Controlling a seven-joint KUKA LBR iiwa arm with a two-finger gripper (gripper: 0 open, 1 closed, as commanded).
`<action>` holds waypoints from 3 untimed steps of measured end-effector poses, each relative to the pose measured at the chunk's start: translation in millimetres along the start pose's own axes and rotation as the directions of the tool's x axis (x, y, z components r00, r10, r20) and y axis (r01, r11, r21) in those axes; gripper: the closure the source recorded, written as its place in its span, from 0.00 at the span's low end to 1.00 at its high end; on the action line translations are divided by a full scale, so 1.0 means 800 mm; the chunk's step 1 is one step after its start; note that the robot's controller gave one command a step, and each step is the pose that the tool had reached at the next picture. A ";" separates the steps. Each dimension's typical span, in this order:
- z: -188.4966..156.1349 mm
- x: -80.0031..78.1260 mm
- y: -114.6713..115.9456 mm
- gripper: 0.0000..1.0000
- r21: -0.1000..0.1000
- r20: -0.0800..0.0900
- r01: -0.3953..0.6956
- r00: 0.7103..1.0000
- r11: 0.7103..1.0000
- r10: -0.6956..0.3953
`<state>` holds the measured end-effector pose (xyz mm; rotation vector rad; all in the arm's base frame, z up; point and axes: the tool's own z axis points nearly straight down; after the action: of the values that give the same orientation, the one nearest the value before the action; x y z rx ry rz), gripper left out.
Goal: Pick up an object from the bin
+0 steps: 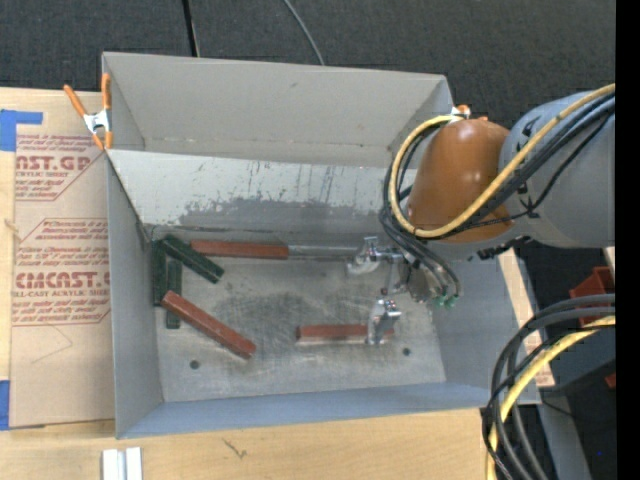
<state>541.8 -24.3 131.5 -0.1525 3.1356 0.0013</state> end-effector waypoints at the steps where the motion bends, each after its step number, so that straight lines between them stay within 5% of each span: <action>1: 0.075 0.001 0.019 0.00 0.003 0.011 -0.016 1.000 1.000 0.016; 2: 0.068 0.007 0.017 1.00 -0.001 0.018 -0.155 0.988 0.988 0.155; 3: 0.068 0.007 0.017 1.00 -0.001 0.018 -0.155 0.988 0.988 0.155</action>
Offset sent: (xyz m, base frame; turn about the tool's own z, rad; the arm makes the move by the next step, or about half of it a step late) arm -0.0132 0.0122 -0.0615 0.1562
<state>535.3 -11.1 77.3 0.0917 3.1204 0.0028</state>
